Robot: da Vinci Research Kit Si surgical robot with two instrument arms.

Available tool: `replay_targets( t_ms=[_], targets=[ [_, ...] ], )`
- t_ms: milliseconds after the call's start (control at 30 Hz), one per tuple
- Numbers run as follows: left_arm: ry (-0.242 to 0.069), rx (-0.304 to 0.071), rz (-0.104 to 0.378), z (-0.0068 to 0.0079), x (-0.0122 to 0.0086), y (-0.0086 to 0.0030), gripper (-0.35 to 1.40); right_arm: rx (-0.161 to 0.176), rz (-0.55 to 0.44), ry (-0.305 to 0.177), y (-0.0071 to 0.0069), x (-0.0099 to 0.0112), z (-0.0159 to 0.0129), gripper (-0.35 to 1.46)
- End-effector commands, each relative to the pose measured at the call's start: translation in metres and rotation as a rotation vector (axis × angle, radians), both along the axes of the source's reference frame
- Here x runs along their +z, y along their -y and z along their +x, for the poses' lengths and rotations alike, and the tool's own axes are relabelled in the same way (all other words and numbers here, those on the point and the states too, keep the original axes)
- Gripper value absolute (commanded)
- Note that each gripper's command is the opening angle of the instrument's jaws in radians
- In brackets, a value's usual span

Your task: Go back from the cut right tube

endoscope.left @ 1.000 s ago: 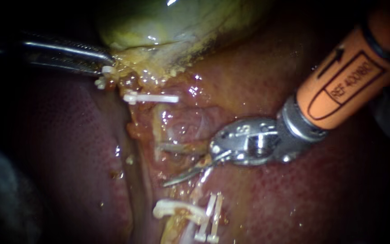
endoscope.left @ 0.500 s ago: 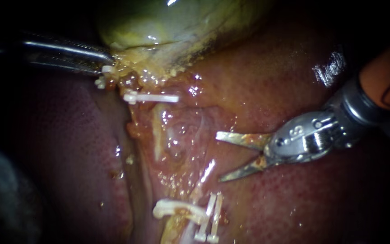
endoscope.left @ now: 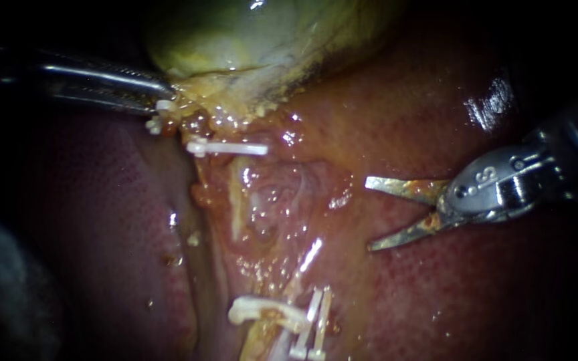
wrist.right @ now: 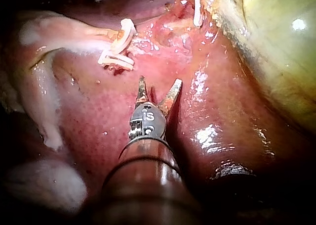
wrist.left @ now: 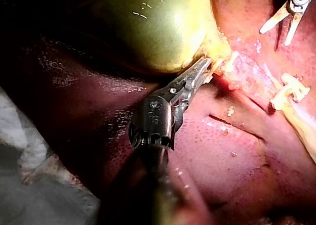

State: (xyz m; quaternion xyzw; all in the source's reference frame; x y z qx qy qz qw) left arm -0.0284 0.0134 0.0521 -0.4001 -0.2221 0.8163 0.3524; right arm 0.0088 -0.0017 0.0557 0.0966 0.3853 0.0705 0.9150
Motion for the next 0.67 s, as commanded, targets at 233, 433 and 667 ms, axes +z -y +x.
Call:
replay_targets(
  t_ms=[233,433,667],
  targets=[
    [0.006,0.009,-0.003,-0.0028,0.0036,0.0006,-0.35,-0.014,0.014,-0.015,0.0001,0.0001,0.0000,1.45],
    [0.009,0.016,-0.006,-0.0033,0.0053,0.0011,-0.35,-0.015,0.014,-0.015,0.0001,0.0001,-0.0002,1.45],
    [0.011,0.018,-0.006,-0.0033,0.0055,0.0012,-0.35,-0.015,0.014,-0.015,0.0001,0.0001,-0.0002,1.45]
  ],
)
